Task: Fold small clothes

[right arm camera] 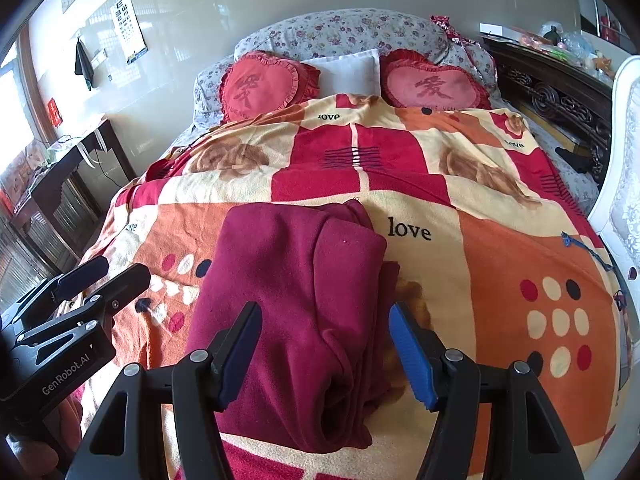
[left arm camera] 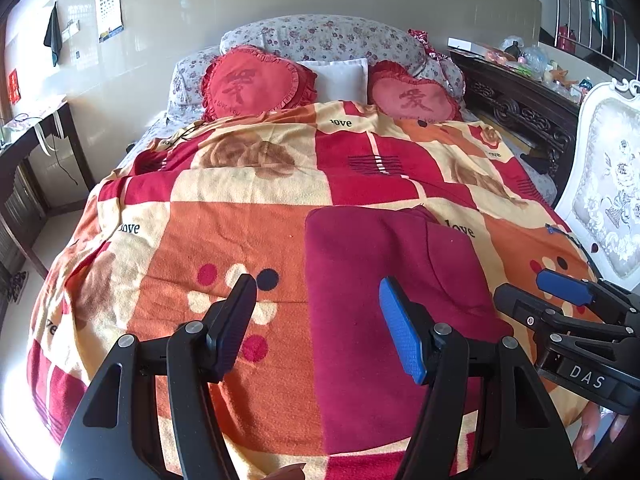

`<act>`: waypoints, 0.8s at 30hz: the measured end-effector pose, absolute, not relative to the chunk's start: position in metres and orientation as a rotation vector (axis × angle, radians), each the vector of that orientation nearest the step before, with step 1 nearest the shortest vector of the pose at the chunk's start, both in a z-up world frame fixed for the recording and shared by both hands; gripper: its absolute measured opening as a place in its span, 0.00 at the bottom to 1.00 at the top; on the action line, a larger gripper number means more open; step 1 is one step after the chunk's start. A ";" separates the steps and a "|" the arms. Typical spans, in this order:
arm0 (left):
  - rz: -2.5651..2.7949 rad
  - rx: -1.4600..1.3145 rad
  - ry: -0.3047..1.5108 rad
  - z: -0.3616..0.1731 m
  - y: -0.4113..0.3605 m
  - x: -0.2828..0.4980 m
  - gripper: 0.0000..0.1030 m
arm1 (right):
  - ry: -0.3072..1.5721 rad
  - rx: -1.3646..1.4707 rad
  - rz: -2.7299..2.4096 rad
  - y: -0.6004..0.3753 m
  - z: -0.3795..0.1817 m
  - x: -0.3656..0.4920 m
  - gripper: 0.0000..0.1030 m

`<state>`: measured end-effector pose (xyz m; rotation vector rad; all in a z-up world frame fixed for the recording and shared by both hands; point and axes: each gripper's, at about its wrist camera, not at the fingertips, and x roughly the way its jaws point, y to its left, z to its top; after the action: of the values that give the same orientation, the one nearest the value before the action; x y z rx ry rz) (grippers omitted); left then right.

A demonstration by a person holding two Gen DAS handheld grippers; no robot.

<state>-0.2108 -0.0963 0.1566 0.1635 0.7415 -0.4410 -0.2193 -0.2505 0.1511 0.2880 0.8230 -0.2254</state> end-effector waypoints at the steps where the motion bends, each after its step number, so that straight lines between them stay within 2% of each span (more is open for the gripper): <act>1: -0.441 0.164 0.741 0.157 -0.097 -0.211 0.62 | 0.824 0.289 -0.226 -0.251 0.151 -0.219 0.62; 24: -0.441 0.165 0.757 0.151 -0.096 -0.205 0.62 | 0.857 0.302 -0.219 -0.252 0.139 -0.212 0.62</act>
<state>-0.2049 -0.0963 0.1505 0.1648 0.7569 -0.4414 -0.2115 -0.2520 0.1390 0.3018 0.8566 -0.2189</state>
